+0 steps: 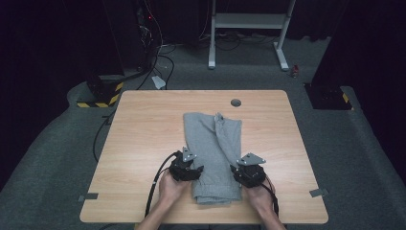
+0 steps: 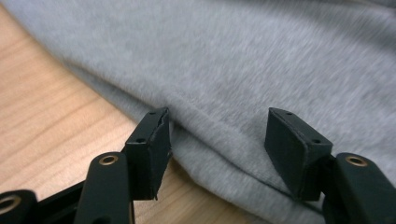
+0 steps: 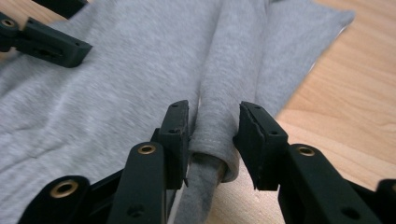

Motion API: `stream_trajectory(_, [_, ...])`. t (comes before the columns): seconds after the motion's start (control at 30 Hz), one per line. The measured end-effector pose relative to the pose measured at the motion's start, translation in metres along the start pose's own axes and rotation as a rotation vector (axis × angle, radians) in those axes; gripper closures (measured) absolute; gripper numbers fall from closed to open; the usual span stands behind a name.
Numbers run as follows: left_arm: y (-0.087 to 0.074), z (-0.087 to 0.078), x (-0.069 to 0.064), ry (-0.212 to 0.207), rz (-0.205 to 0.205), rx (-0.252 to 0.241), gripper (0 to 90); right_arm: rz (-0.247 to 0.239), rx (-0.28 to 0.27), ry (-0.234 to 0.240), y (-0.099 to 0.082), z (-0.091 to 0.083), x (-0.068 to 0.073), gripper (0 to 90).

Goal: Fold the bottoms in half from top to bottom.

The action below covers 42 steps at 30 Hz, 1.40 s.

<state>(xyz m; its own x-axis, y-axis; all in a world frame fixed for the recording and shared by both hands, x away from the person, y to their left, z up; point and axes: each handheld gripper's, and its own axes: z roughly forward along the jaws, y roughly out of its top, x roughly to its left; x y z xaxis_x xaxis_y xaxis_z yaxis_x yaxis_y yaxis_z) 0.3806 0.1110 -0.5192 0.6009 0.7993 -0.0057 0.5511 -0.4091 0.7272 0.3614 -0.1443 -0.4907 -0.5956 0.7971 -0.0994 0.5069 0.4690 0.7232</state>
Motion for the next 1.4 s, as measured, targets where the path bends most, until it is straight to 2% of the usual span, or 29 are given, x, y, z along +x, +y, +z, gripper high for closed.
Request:
stream_trajectory(0.07, [-0.003,0.001,0.001,-0.006,-0.022,-0.018,38.7,0.001,0.026,0.007,-0.002,0.004,-0.002,69.0])
stream_trajectory(0.1, [-0.004,0.001,0.002,-0.004,-0.022,-0.025,37.9,-0.003,0.036,0.010,-0.003,0.006,-0.003,73.4])
stream_trajectory(0.13, [-0.004,0.001,0.002,-0.004,-0.022,-0.025,37.4,-0.003,0.036,0.010,-0.003,0.006,-0.003,73.4])
stream_trajectory(0.17, [-0.008,0.001,0.003,-0.005,-0.017,-0.050,36.8,-0.019,0.047,0.013,-0.004,0.007,-0.004,81.2])
stream_trajectory(0.23, [-0.008,0.001,0.003,-0.005,-0.024,-0.051,36.4,-0.009,0.040,0.023,-0.003,0.006,-0.007,83.5])
stream_trajectory(0.3, [-0.008,0.001,0.003,0.000,-0.020,-0.051,36.3,0.004,0.042,0.038,-0.004,0.006,-0.010,84.2])
stream_trajectory(0.4, [-0.008,0.001,0.002,0.000,-0.025,-0.051,35.6,-0.003,0.049,0.025,-0.005,0.005,-0.013,84.2])
stream_trajectory(0.43, [-0.008,0.001,0.002,0.000,-0.025,-0.051,35.5,0.005,0.043,0.019,-0.007,0.003,-0.016,84.1])
stream_trajectory(0.5, [-0.008,0.001,0.003,0.002,-0.017,-0.049,35.3,0.058,0.032,0.022,-0.012,-0.002,-0.027,83.5])
stream_trajectory(0.6, [-0.008,0.001,0.003,0.003,-0.017,-0.049,34.9,0.070,0.070,0.032,-0.015,0.001,-0.031,78.3])
stream_trajectory(0.67, [-0.008,0.001,0.003,0.002,-0.017,-0.048,34.8,0.054,0.077,0.012,-0.014,0.002,-0.030,72.7])
stream_trajectory(0.77, [-0.008,0.001,0.002,0.003,-0.017,-0.048,34.7,0.057,0.046,0.004,-0.011,-0.003,-0.028,68.9])
stream_trajectory(0.8, [-0.008,0.001,0.002,0.003,-0.017,-0.047,34.6,0.046,0.010,-0.002,-0.003,-0.007,-0.024,66.3])
stream_trajectory(0.83, [-0.008,0.001,0.002,0.003,-0.017,-0.048,34.6,0.031,0.005,-0.009,0.002,-0.006,-0.021,65.4])
stream_trajectory(0.93, [-0.008,0.001,0.002,0.004,-0.017,-0.047,34.5,-0.018,0.027,-0.030,0.013,0.006,-0.014,65.0])
stream_trajectory(1.0, [-0.008,0.001,0.002,0.005,-0.017,-0.047,34.5,-0.044,0.066,-0.049,0.017,0.020,-0.013,66.4])
stream_trajectory(1.03, [-0.008,0.001,0.002,0.004,-0.017,-0.047,34.5,-0.040,0.089,-0.044,0.017,0.027,-0.014,70.9])
stream_trajectory(1.1, [-0.008,0.001,0.002,0.004,-0.017,-0.047,34.5,-0.038,0.100,-0.038,0.018,0.033,-0.018,80.7])
stream_trajectory(1.17, [-0.008,0.001,0.002,0.004,-0.017,-0.047,34.5,-0.001,0.089,-0.025,0.018,0.030,-0.027,83.3])
stream_trajectory(1.27, [-0.008,0.001,0.003,0.006,-0.014,-0.047,34.5,0.065,0.064,-0.035,0.016,0.019,-0.044,84.6])
stream_trajectory(1.33, [-0.008,0.001,0.003,0.006,-0.014,-0.047,34.5,0.111,0.079,-0.027,0.011,0.019,-0.053,83.0])
stream_trajectory(1.4, [-0.008,0.001,0.003,0.006,-0.014,-0.047,34.5,0.110,0.114,-0.045,0.004,0.024,-0.056,76.7])
